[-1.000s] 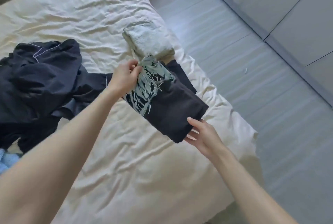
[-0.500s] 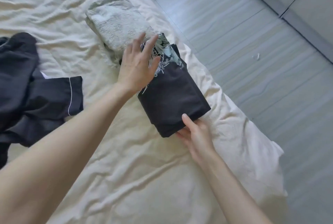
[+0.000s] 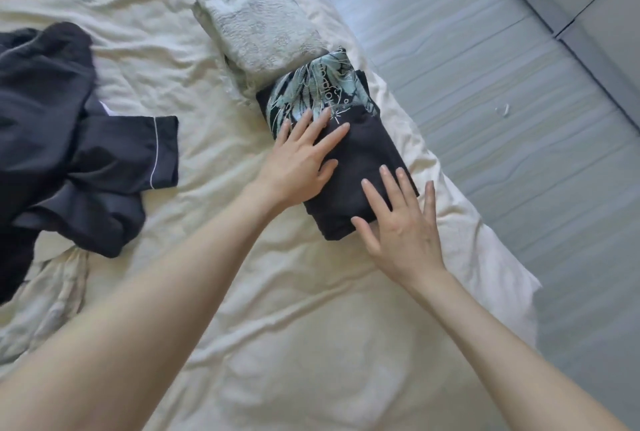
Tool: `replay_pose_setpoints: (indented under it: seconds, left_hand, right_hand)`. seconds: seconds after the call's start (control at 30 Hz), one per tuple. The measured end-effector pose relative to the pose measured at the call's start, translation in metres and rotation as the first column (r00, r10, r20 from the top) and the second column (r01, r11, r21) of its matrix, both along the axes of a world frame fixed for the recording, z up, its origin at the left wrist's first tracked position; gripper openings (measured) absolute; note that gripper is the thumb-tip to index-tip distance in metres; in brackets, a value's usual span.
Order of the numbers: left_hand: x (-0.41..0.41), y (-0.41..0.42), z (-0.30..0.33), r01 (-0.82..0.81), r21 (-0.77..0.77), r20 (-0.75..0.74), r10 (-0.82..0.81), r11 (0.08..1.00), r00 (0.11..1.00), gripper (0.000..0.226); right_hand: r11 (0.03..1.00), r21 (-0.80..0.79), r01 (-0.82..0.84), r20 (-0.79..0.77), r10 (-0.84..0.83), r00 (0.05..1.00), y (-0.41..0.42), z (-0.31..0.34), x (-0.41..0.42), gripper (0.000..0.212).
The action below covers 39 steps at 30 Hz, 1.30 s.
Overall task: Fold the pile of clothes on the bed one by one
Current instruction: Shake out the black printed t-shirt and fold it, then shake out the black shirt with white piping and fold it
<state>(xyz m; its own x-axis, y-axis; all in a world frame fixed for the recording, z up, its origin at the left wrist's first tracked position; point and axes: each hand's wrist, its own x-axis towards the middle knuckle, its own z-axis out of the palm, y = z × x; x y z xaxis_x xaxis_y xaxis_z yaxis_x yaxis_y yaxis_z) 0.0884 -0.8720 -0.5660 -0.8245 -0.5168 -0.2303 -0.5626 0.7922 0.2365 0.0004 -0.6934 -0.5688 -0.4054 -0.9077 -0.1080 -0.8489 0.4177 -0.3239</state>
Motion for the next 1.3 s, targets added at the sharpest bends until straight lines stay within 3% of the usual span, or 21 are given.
replay_pose_setpoints:
  seconds: [0.17, 0.27, 0.43, 0.53, 0.63, 0.83, 1.07, 1.2, 1.3]
  left_hand:
    - [0.105, 0.076, 0.013, -0.344, 0.160, -0.159, 0.368, 0.925, 0.916, 0.061]
    - [0.200, 0.121, 0.009, -0.573, 0.198, -0.020, 0.587, 0.795, 0.809, 0.062]
    - [0.332, 0.150, -0.001, -0.773, 0.174, 0.203, 0.746, 0.610, 0.635, 0.072]
    - [0.390, 0.130, -0.014, -0.813, 0.154, 0.337, 0.743, 0.562, 0.578, 0.084]
    - [0.444, 0.094, -0.032, -0.792, 0.108, 0.487, 0.663, 0.601, 0.569, 0.101]
    - [0.497, 0.047, -0.068, -0.797, 0.123, 0.526, 0.643, 0.591, 0.557, 0.124]
    - [0.492, 0.040, -0.090, -0.821, 0.110, 0.536, 0.662, 0.560, 0.524, 0.124]
    - [0.491, 0.039, -0.094, -0.826, 0.097, 0.533, 0.672, 0.555, 0.514, 0.123]
    - [0.492, 0.039, -0.097, -0.828, 0.085, 0.524, 0.682, 0.554, 0.510, 0.124]
  right_hand:
    - [0.976, 0.013, -0.218, -0.086, 0.218, 0.972, 0.001, 0.022, 0.046, 0.059]
    - [0.929, 0.062, -0.365, -0.070, 0.369, 0.927, -0.001, 0.027, 0.095, 0.058]
    - [0.819, 0.139, -0.556, -0.032, 0.565, 0.825, -0.019, 0.028, 0.181, 0.060]
    - [0.742, 0.209, -0.637, -0.023, 0.655, 0.755, -0.043, 0.022, 0.229, 0.058]
    - [0.690, 0.279, -0.668, -0.008, 0.697, 0.717, -0.073, 0.009, 0.269, 0.059]
    - [0.702, 0.261, -0.663, -0.100, 0.703, 0.705, -0.155, -0.005, 0.334, 0.059]
    - [0.749, 0.072, -0.658, -0.269, 0.650, 0.711, -0.284, -0.011, 0.391, 0.065]
    - [0.758, 0.063, -0.650, -0.323, 0.631, 0.705, -0.343, -0.012, 0.411, 0.073]
    - [0.815, 0.049, -0.578, -0.286, 0.566, 0.773, -0.369, -0.018, 0.410, 0.054]
